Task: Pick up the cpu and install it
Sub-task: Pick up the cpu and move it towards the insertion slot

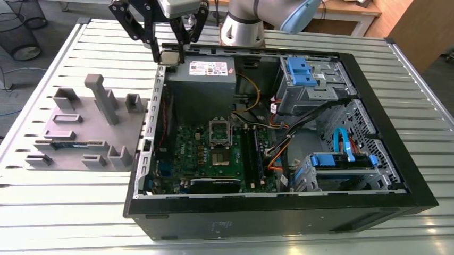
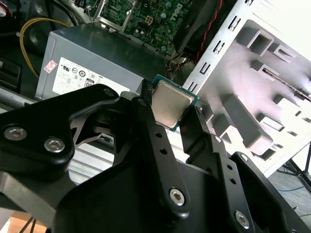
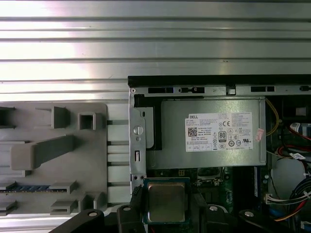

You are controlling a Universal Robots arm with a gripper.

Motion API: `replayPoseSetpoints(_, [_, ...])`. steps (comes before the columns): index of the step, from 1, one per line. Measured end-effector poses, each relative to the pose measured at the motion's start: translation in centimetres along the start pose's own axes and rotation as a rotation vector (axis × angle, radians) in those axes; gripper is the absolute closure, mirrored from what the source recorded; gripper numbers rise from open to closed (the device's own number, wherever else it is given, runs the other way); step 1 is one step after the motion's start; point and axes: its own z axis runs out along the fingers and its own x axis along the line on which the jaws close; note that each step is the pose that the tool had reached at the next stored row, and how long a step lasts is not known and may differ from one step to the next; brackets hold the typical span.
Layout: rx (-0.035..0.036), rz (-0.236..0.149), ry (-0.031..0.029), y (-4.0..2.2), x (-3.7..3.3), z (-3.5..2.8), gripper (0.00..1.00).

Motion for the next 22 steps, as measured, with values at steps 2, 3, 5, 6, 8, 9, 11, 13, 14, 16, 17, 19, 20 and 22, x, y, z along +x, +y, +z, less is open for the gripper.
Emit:
replayPoseSetpoints(2, [0.0,0.0,0.0,0.0,-0.09,0.0,0.53])
replayPoseSetpoints(3, [0.0,0.0,-0.0001,0.0,-0.14,0.01,0.53])
replayPoseSetpoints(5, [0.0,0.0,0.0,0.01,-0.23,0.01,0.53])
replayPoseSetpoints(6, [0.0,0.0,0.0,0.01,-0.28,0.01,0.53])
replayPoseSetpoints(8, [-0.0001,0.0,0.0,0.01,-0.37,0.02,0.53])
replayPoseSetpoints(9, [0.0,0.0,0.0,0.02,-0.42,0.02,0.53])
replayPoseSetpoints(11, [0.0,0.0,0.0,0.02,-0.5,0.02,0.53])
replayPoseSetpoints(13, [0.0,0.0,0.0,0.02,-0.59,0.02,0.53])
replayPoseSetpoints(14, [0.0,0.0,0.0,0.02,-0.63,0.03,0.53])
replayPoseSetpoints(16, [-0.0001,0.0,-0.0001,0.03,-0.7,0.03,0.53])
replayPoseSetpoints(17, [0.0,0.0,-0.0001,0.03,-0.74,0.03,0.53])
replayPoseSetpoints(19, [0.0,0.0,0.0,0.03,-0.83,0.04,0.53])
replayPoseSetpoints(20, [0.0,0.0,0.0,0.04,-1.12,0.05,0.53])
replayPoseSetpoints(22, [0.0,0.0,0.0,0.04,-1.15,0.05,0.53])
